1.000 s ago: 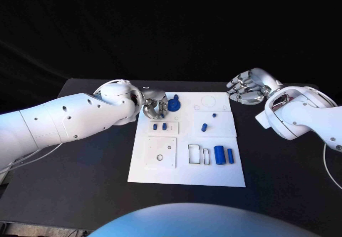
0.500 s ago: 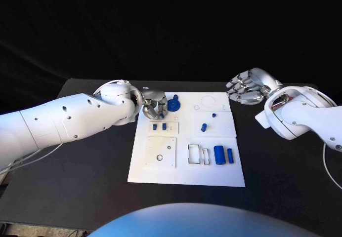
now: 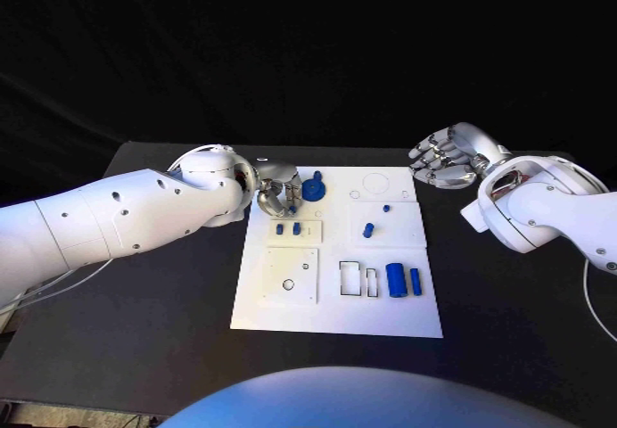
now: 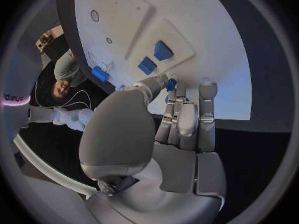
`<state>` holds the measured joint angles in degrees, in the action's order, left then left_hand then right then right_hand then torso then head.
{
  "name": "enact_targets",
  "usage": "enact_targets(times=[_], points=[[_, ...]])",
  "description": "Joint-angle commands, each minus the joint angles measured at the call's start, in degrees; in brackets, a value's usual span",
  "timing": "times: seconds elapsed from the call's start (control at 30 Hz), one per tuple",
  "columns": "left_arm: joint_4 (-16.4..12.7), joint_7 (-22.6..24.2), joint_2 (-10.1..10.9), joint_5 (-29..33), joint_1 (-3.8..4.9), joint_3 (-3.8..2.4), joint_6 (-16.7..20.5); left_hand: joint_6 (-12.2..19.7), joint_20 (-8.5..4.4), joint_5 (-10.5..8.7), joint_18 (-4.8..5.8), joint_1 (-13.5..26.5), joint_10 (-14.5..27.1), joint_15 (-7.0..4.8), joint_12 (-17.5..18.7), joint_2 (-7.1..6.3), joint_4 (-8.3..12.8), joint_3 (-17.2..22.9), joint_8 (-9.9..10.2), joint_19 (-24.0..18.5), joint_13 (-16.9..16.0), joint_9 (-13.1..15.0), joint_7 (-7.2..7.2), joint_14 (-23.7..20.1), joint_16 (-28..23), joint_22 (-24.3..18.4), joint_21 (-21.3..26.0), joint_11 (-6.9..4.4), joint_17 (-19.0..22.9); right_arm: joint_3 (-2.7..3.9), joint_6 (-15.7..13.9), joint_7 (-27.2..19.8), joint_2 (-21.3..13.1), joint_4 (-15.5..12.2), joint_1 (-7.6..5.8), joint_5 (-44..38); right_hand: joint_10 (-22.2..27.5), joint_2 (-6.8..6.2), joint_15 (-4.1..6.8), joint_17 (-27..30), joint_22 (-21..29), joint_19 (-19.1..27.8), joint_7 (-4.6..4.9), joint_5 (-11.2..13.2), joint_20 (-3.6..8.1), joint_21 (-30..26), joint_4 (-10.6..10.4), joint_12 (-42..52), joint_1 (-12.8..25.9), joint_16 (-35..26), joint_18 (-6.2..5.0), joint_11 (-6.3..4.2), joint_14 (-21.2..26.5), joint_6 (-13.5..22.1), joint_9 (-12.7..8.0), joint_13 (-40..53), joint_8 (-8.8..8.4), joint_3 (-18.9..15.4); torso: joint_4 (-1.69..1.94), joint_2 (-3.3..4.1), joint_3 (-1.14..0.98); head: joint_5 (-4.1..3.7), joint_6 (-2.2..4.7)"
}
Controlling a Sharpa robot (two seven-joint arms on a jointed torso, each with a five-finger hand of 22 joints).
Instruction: Assemble the parts on the task board
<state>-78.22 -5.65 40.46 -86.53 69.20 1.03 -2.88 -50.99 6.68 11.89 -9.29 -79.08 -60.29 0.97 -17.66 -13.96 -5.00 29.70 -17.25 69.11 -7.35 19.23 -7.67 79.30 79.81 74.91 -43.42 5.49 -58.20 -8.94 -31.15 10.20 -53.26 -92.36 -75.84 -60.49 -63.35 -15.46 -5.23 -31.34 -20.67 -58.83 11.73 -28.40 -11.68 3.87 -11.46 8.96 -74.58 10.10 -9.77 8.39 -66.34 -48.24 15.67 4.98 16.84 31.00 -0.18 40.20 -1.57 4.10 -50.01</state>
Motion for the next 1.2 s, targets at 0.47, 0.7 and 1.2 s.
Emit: enact_targets(times=[0.47,0.7,1.2], points=[[-0.10,-1.61,0.31,0.33,0.00,-0.01,0.57,2.97,1.29,0.57,0.80,0.96,3.05,1.26,0.81,-0.55,-0.07,-1.55,1.06,-0.94,0.16,-0.41,-0.18,-2.36,-1.72,3.34,1.76,1.06,4.56,0.01,0.92,-0.02,0.03,-0.07,0.03,-0.70,0.36,0.16,-0.03,0.00,0.24,0.12,0.12,-0.37,-0.39,-0.10,-0.18,-0.05,-0.31,-0.34,-0.73,-0.06,0.43,0.36,-0.13,-0.14,0.13,-0.08,-0.06,0.02,0.00,0.26,0.01],[-0.71,-1.11,1.50,0.95,-0.05,-0.03,2.01,4.58,1.92,1.75,0.63,1.16,6.39,1.91,0.46,-0.90,-0.11,-3.68,0.66,-1.76,0.05,-0.41,0.00,-4.05,-2.03,3.17,2.95,1.76,6.71,0.01,4.12,-0.66,0.07,0.32,0.03,-2.01,2.74,0.08,-0.40,0.39,1.26,0.26,0.13,4.69,-0.51,0.02,1.94,-1.45,-2.48,-1.03,-0.64,0.39,0.58,-1.32,-0.11,-1.04,0.85,-0.13,-0.05,-0.06,0.06,0.18,0.01],[-1.64,9.76,8.20,37.65,0.08,-0.92,16.27,6.69,2.11,3.61,-1.16,0.27,9.90,1.84,-8.79,3.07,-5.65,-12.16,-7.72,-7.16,-1.46,0.65,-2.72,-13.88,-10.21,-0.29,14.36,1.57,28.08,0.01,13.34,-0.74,2.24,3.69,0.03,-16.28,-2.65,0.41,4.66,-12.18,-8.43,-13.16,-2.93,13.64,5.62,14.57,5.29,-2.85,-4.81,25.84,-0.29,-3.12,-12.79,-8.03,0.19,-0.33,0.44,-4.72,0.23,-0.49,0.15,-0.99,0.73]])
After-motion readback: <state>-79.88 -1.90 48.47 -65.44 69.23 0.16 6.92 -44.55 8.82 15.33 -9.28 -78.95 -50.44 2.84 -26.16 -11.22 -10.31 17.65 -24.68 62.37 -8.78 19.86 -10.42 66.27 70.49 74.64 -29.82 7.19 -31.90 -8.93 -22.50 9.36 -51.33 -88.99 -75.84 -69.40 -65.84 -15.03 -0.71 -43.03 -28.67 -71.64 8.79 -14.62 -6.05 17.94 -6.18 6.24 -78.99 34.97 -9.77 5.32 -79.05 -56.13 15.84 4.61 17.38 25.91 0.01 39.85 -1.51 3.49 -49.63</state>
